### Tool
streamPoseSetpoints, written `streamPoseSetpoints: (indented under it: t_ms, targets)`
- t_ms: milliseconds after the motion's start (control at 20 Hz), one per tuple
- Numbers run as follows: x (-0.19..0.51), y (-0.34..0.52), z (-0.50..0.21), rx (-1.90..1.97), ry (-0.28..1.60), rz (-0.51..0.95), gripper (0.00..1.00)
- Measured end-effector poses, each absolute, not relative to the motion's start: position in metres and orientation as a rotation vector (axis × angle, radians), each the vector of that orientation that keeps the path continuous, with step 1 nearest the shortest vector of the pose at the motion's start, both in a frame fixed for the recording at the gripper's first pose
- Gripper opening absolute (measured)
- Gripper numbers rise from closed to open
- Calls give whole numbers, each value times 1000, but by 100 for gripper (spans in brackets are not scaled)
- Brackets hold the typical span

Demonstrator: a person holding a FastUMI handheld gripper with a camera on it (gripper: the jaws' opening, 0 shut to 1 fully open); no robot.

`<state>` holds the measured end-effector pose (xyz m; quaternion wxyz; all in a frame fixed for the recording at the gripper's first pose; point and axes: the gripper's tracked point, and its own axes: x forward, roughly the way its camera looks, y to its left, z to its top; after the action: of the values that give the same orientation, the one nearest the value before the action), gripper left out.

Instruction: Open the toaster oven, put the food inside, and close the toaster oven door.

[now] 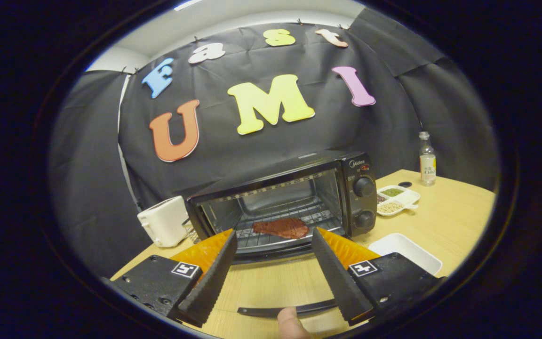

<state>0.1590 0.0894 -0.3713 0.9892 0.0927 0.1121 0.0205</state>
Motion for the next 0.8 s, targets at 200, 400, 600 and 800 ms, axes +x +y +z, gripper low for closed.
streamPoseSetpoints:
  t_ms: [200,400,600,800]
  targets:
    - [125,92,-399,64,321,41,100]
    - [98,95,-438,-1,451,71,100]
    - [94,91,-456,4,524,72,100]
    - [92,89,-470,11,573,60,100]
